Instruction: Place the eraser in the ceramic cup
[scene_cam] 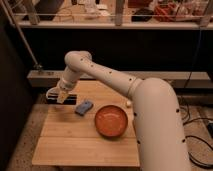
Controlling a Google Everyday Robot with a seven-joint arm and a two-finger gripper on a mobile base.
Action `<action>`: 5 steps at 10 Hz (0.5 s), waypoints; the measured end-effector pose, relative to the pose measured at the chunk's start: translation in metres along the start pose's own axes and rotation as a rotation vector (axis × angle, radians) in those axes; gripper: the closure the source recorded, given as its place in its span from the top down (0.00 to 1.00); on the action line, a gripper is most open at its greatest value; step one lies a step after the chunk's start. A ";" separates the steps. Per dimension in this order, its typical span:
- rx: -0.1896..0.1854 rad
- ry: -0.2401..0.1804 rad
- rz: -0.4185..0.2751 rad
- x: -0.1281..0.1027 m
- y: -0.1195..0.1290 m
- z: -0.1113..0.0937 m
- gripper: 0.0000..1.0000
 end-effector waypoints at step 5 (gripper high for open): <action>-0.002 -0.010 0.005 -0.003 -0.006 0.004 0.03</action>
